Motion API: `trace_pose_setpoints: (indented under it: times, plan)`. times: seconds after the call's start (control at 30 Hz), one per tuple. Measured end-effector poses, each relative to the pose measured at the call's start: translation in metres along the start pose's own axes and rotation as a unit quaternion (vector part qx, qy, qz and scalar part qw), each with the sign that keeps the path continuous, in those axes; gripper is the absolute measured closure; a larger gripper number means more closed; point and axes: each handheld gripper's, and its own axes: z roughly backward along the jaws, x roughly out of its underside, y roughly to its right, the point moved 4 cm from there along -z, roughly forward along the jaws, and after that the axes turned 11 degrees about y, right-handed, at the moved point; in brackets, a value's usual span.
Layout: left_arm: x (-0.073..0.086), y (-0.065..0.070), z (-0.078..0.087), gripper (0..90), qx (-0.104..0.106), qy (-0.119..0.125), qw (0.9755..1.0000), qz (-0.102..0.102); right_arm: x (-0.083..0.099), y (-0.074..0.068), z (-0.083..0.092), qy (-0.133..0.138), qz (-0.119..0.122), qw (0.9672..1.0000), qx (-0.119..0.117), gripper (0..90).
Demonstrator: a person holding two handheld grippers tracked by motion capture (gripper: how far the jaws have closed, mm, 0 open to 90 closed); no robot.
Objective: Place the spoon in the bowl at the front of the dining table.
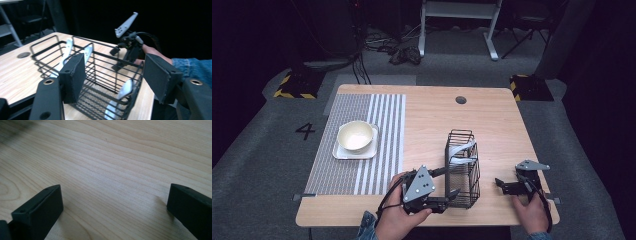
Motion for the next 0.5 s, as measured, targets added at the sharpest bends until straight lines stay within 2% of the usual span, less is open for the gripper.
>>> trace_pose_setpoints:
  times: [0.13, 0.33, 0.5]
  plan:
    - [0.004, 0.005, -0.004, 41.4, 0.022, -0.009, 0.9997, -0.001, 0.0, 0.0, 0.0, 0.0, 0.0, 1.0, 0.0, 0.4]
    - [0.01, 0.005, -0.005, 58.6, 0.058, -0.018, 0.998, -0.016, 0.0, 0.0, 0.0, 0.0, 0.002, 1.0, 0.0, 0.4]
    - [0.014, 0.001, -0.006, 70.5, 0.07, -0.021, 0.9972, -0.018, 0.0, 0.0, 0.0, -0.001, 0.002, 1.0, 0.0, 0.4]
